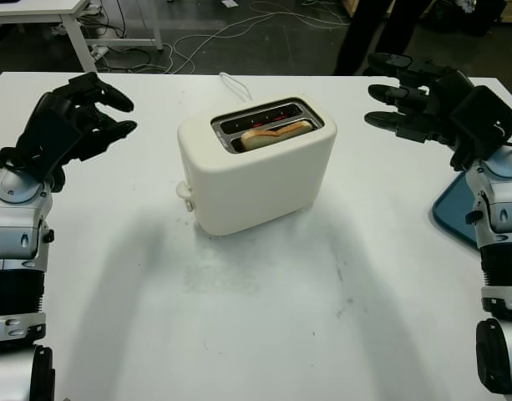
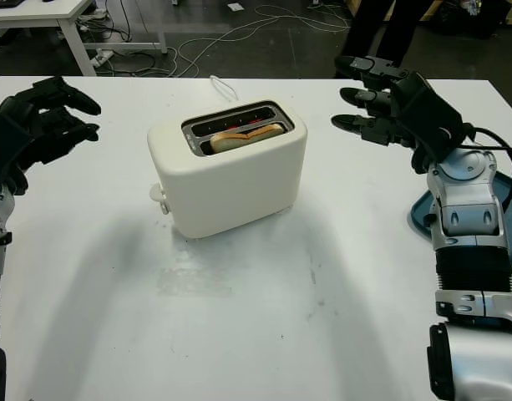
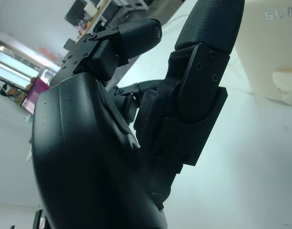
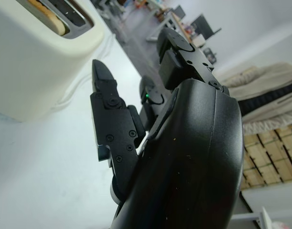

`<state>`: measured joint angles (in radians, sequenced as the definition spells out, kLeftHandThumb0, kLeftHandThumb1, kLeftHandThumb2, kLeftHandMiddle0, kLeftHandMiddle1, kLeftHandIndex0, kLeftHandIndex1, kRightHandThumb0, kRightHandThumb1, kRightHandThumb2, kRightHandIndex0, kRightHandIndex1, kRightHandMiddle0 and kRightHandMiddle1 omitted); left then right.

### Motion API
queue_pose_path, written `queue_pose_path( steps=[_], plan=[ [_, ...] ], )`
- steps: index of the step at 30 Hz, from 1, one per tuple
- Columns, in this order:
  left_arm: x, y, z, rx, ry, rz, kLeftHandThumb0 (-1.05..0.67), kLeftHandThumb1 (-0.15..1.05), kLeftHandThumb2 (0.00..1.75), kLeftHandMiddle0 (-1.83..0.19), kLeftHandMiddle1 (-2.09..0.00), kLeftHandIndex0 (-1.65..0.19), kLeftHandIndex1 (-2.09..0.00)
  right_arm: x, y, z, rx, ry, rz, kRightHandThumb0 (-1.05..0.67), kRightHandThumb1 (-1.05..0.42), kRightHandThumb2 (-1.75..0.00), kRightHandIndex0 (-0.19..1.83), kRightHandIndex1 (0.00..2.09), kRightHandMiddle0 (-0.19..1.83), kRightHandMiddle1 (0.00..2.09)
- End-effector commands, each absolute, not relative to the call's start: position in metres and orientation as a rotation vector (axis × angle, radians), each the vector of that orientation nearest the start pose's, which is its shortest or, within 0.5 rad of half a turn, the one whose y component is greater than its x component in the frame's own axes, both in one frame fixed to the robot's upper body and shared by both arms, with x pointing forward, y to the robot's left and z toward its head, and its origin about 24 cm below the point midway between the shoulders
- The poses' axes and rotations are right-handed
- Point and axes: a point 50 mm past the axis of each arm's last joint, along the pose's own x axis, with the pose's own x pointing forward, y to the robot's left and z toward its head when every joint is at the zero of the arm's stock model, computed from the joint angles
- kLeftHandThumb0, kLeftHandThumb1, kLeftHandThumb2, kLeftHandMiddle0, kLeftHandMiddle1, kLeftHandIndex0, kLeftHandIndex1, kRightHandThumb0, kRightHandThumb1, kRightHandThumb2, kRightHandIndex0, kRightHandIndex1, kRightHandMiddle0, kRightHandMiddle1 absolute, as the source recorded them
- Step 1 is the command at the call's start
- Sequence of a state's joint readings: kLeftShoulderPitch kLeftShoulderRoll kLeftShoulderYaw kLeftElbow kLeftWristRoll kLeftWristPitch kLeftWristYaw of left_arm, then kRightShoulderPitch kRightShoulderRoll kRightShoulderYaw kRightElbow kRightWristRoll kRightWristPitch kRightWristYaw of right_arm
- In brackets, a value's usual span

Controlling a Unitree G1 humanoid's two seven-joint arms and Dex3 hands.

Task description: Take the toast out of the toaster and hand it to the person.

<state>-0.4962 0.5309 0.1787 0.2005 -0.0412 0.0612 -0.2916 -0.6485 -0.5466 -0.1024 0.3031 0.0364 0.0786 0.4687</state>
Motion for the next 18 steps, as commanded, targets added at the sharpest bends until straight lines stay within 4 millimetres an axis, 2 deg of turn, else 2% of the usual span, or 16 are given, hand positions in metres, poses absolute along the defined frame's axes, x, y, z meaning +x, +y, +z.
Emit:
queue_pose_path(
  steps=[1, 18],
  plan=[
    [0.3274, 0.2569, 0.1796, 0.444, -0.244, -0.066, -1.05, 0.88, 0.00, -0.50, -1.40, -0.46, -1.33, 0.3505, -0.2346, 0.1994, -0.480, -0.216, 0.286, -0.10, -0.92, -0.04, 0.46, 0.00, 0.41, 0.00],
    [0.3272, 0.2574, 0.1790, 0.448, -0.242, -0.063, -1.05, 0.88, 0.00, -0.50, -1.40, -0.46, -1.34, 0.3504, -0.2349, 0.1989, -0.479, -0.208, 0.284, -0.12, -0.92, -0.03, 0.46, 0.00, 0.41, 0.00]
  ],
)
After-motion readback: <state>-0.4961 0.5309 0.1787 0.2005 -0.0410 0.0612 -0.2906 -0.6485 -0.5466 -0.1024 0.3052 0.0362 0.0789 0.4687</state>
